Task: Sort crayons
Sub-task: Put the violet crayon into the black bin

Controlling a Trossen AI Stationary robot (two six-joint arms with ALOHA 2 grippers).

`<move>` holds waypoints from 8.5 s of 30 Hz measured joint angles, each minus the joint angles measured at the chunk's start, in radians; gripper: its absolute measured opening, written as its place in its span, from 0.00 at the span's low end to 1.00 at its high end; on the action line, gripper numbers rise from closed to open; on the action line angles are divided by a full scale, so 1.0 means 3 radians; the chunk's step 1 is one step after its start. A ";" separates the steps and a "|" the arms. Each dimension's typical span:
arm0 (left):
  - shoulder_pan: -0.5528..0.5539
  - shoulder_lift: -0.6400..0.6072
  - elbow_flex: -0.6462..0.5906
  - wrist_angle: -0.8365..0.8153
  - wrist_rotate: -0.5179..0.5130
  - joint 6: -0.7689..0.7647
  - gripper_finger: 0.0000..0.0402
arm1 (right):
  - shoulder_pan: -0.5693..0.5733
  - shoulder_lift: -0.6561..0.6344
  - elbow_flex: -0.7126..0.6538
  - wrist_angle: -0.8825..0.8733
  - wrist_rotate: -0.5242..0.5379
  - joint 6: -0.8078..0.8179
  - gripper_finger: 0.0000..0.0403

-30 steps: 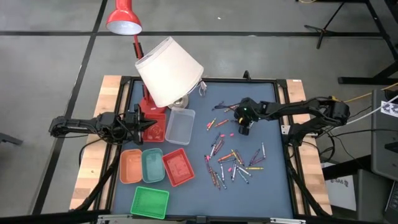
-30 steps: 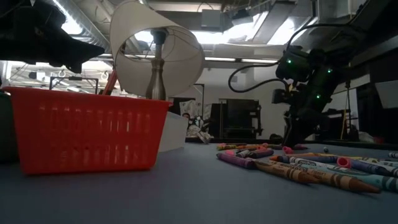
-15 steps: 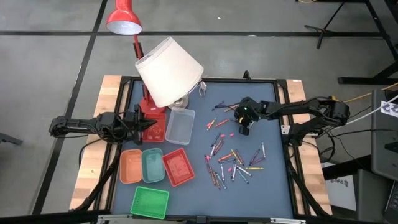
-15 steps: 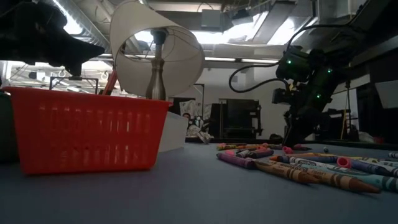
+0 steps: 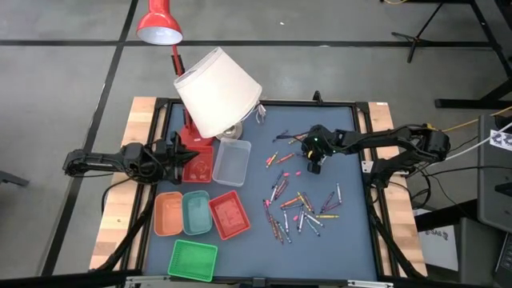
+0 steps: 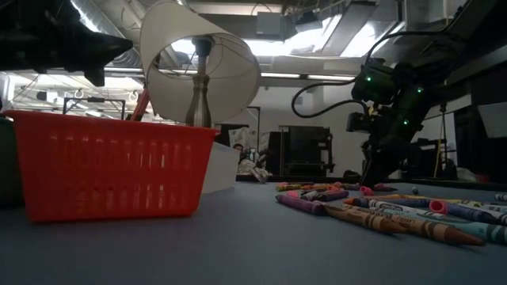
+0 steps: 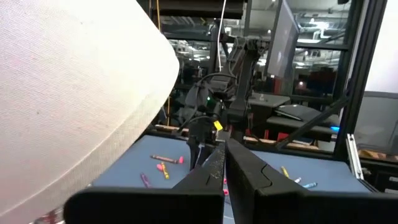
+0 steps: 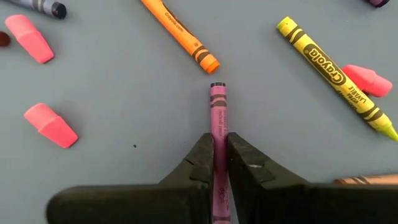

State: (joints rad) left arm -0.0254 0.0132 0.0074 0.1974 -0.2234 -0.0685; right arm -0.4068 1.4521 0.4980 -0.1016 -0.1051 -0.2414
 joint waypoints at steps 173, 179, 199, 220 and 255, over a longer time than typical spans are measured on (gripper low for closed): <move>-0.0008 0.4696 0.1974 0.2150 0.0080 0.0181 0.09 | 0.1311 0.0432 0.0851 0.2949 0.0086 0.0263 0.08; -0.0008 0.4696 0.1974 0.2149 0.0070 0.0185 0.02 | 0.1311 0.0432 0.0851 0.2944 0.0094 0.0265 0.08; -0.0047 0.4609 0.1973 0.2148 0.0074 0.0167 0.02 | 0.1311 0.0432 0.0851 0.2737 0.0291 0.0263 0.38; -0.0784 0.3667 0.1971 0.0614 -0.0557 -0.0598 0.03 | 0.1312 0.0423 0.0852 0.2487 0.0308 0.0262 0.38; -0.0956 0.1343 0.1975 -0.4236 -0.0645 -0.4215 0.03 | 0.1311 0.0421 0.0851 0.2046 0.0301 0.0262 0.38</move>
State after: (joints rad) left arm -0.3123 0.4159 0.5999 -1.0733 -0.4167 -1.3331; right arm -0.0135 1.5784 0.7532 0.5121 -0.0147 -0.1627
